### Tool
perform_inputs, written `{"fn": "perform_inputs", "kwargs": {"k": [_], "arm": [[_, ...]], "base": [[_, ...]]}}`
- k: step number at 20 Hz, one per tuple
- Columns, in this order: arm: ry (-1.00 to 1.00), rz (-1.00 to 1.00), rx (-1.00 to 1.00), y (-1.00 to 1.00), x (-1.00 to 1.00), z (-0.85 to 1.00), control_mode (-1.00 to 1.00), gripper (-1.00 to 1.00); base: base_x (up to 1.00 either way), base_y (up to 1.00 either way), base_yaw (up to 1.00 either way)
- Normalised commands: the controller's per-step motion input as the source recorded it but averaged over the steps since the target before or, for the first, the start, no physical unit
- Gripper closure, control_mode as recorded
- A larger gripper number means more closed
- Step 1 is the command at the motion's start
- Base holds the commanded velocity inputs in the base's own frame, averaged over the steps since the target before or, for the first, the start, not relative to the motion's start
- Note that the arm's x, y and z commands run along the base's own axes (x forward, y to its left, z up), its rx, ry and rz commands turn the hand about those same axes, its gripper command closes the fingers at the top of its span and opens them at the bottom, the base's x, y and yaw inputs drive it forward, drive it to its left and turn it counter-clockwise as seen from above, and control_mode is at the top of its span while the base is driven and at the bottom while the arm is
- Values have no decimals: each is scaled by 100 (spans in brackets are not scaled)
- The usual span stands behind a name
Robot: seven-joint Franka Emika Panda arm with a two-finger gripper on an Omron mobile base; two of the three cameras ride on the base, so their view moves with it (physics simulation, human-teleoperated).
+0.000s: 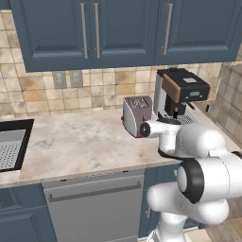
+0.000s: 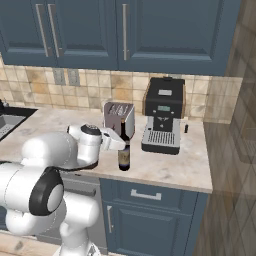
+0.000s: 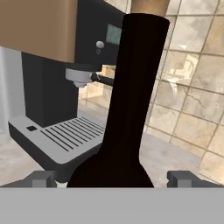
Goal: There is a wine glass and glass cup on the dining counter. Place the wine bottle next to the wine glass and the juice bottle next to the glass cup.
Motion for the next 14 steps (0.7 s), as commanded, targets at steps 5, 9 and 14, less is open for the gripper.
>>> {"fn": "perform_inputs", "kwargs": {"k": [5,9,14], "arm": [[0,2,0,0,8,-13,-100,-100],[0,1,0,-1,10,-12,-100,-100],[0,2,0,-3,12,-9,-100,-100]], "base": [[0,0,0],[0,0,0],[0,0,0]]}}
